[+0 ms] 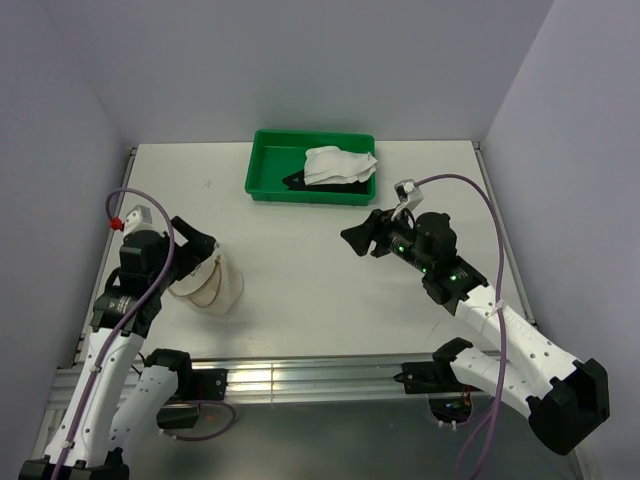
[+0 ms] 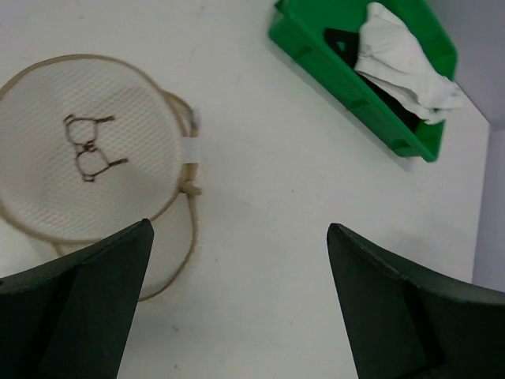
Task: Place the bra in the laundry bag and zip it closed
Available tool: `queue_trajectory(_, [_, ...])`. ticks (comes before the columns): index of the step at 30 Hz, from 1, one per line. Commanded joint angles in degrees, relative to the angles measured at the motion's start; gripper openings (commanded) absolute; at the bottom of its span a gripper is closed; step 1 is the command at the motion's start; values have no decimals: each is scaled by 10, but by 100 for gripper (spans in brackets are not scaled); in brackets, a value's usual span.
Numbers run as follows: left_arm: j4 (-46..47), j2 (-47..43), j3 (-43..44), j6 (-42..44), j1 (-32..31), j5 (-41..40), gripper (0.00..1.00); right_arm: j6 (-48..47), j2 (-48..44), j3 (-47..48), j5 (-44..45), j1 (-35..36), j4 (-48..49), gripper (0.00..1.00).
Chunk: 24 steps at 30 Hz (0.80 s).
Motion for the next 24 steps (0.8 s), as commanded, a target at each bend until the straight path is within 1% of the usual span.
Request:
queue_trajectory(1, [-76,13,34,-52,2,-91,99,-14,-14,27,6,4,1,68])
queue_trajectory(4, [-104,23,27,-89,2,-143,99,-17,-8,29,1,6,-3,67])
queue_trajectory(7, [-90,14,-5,-122,4,-162,99,-18,-1,34,3,13,-8,67])
queue_trajectory(10, [-46,13,-51,-129,24,-168,98,-25,8,37,5,24,-12,66])
queue_trajectory(11, [-15,24,-61,-123,42,-148,98,-25,11,36,9,26,-10,66])
queue_trajectory(13, [6,46,-81,-115,57,-125,98,-29,23,41,10,35,-14,65])
queue_trajectory(14, [29,76,-88,-110,64,-99,98,-31,28,42,12,38,-17,65])
queue_trajectory(16, [62,110,-106,-95,64,-62,98,-33,37,43,14,48,-16,64])
queue_trajectory(17, [92,143,-110,-94,64,-30,97,-33,44,44,16,50,-15,64])
queue_trajectory(19, [124,171,-122,-92,63,-5,96,-35,51,47,19,58,-14,62])
queue_trajectory(20, [142,194,-125,-92,63,4,95,-37,55,48,20,60,-16,61])
queue_trajectory(21, [178,204,-130,-93,62,21,90,-38,61,48,24,62,-15,59])
queue_trajectory(22, [195,216,-135,-96,62,27,88,-39,64,50,27,66,-16,58])
queue_trajectory(23, [211,238,-136,-99,59,30,82,-40,72,51,30,68,-16,56])
queue_trajectory(24, [246,252,-138,-105,54,32,79,-40,77,52,34,70,-14,54])
